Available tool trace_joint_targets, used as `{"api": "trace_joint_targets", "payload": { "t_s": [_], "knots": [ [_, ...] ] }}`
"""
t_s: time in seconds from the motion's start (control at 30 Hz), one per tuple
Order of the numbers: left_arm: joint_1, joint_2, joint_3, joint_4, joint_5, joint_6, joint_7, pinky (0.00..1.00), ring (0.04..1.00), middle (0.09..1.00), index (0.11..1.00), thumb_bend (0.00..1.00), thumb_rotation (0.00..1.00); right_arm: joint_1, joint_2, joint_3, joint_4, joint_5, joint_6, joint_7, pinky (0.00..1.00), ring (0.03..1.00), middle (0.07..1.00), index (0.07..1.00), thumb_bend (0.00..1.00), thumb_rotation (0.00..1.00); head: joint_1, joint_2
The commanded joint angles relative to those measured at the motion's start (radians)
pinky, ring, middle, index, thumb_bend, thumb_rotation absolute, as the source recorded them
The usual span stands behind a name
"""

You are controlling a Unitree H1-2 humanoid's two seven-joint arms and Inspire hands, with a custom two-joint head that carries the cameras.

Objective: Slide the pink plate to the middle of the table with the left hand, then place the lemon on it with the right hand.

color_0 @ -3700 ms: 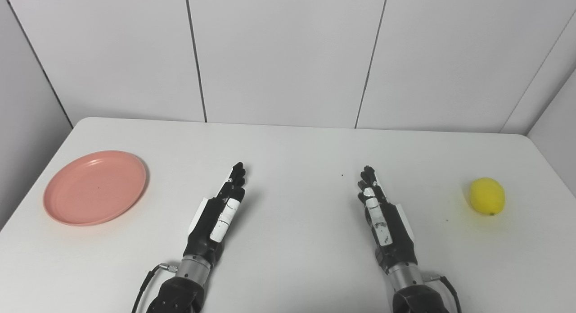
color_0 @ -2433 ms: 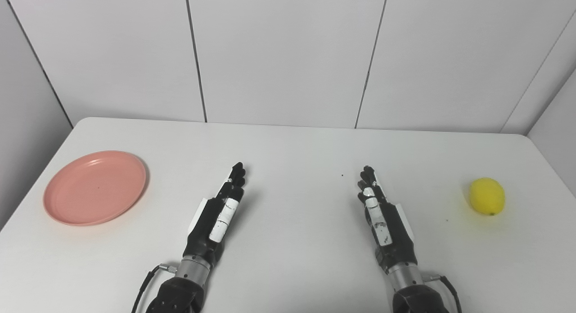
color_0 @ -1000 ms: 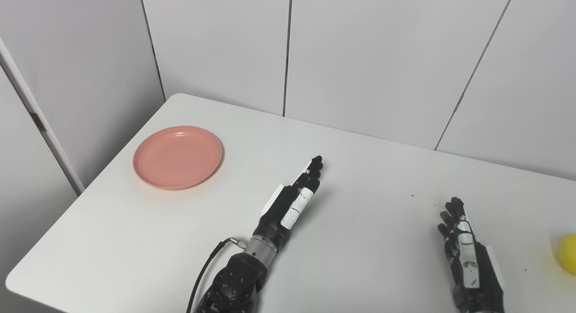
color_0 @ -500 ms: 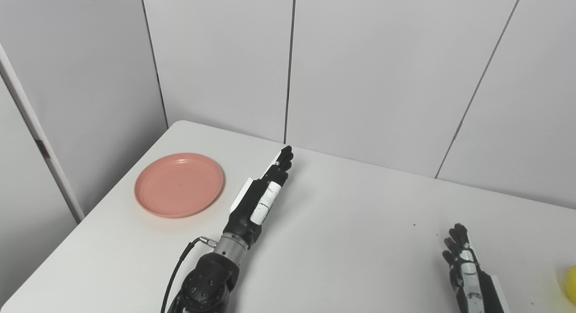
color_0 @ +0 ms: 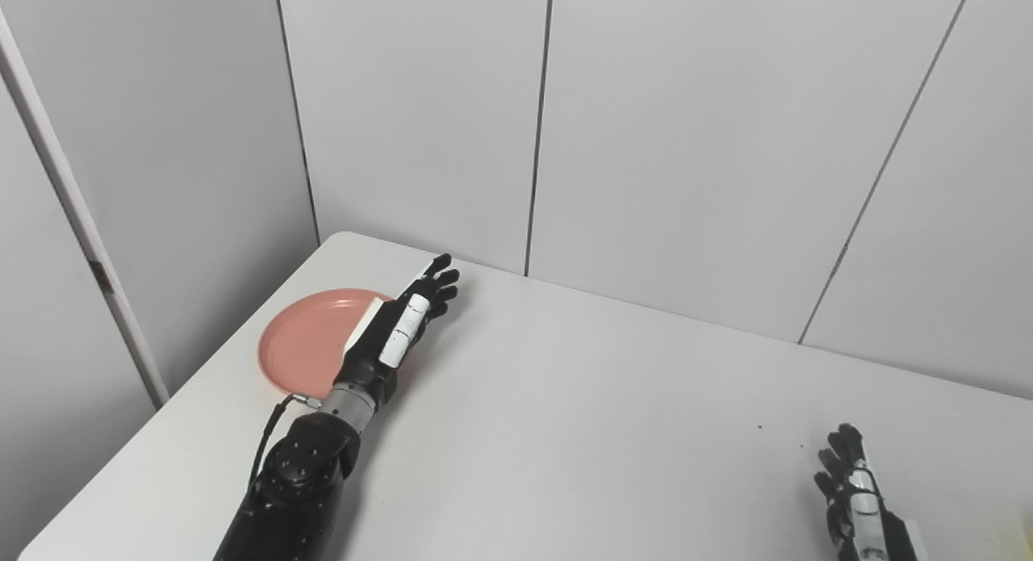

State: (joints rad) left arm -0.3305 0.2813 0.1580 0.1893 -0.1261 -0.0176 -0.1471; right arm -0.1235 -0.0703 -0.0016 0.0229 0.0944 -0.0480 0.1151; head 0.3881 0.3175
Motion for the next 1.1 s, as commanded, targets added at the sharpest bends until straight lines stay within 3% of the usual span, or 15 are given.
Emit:
{"api": "trace_joint_targets", "payload": {
  "t_s": [0.0, 0.17, 0.4, 0.57, 0.77, 1.07],
  "knots": [
    [-0.051, 0.049, 0.025, -0.013, -0.012, -0.049, -0.005, 0.93, 0.922, 0.92, 0.921, 0.82, 1.0, -0.02, 0.001, -0.006, -0.022, 0.008, -0.031, 0.0, 1.0, 1.0, 1.0, 1.0, 0.3, 1.0, 0.012, 0.002],
    [-0.061, 0.092, 0.056, -0.003, -0.005, -0.053, 0.007, 0.9, 0.911, 0.914, 0.916, 0.8, 1.0, -0.022, 0.0, -0.009, -0.026, 0.02, -0.023, 0.005, 1.0, 1.0, 1.0, 1.0, 0.29, 1.0, 0.032, -0.001],
    [-0.04, 0.119, 0.109, -0.047, -0.012, 0.014, 0.04, 0.92, 0.917, 0.915, 0.922, 0.79, 1.0, -0.018, -0.011, -0.009, -0.037, 0.016, -0.019, 0.008, 1.0, 1.0, 1.0, 1.0, 0.3, 1.0, 0.073, -0.005],
    [-0.035, 0.131, 0.124, -0.062, -0.007, 0.023, 0.051, 0.91, 0.907, 0.905, 0.909, 0.86, 1.0, -0.015, -0.01, -0.013, -0.048, 0.03, 0.002, 0.012, 1.0, 1.0, 1.0, 1.0, 0.36, 1.0, 0.109, -0.018],
    [-0.042, 0.159, 0.151, -0.032, 0.018, 0.0, 0.082, 0.87, 0.878, 0.877, 0.887, 0.83, 1.0, -0.012, 0.011, -0.027, -0.067, 0.038, 0.032, -0.019, 1.0, 1.0, 1.0, 1.0, 0.52, 0.98, 0.112, -0.018],
    [-0.031, 0.204, 0.208, 0.026, -0.014, -0.004, 0.084, 0.98, 0.917, 0.893, 0.888, 0.83, 1.0, -0.005, 0.007, -0.022, -0.08, 0.048, 0.05, -0.009, 1.0, 1.0, 1.0, 1.0, 0.55, 0.98, 0.114, -0.012]
  ]
}}
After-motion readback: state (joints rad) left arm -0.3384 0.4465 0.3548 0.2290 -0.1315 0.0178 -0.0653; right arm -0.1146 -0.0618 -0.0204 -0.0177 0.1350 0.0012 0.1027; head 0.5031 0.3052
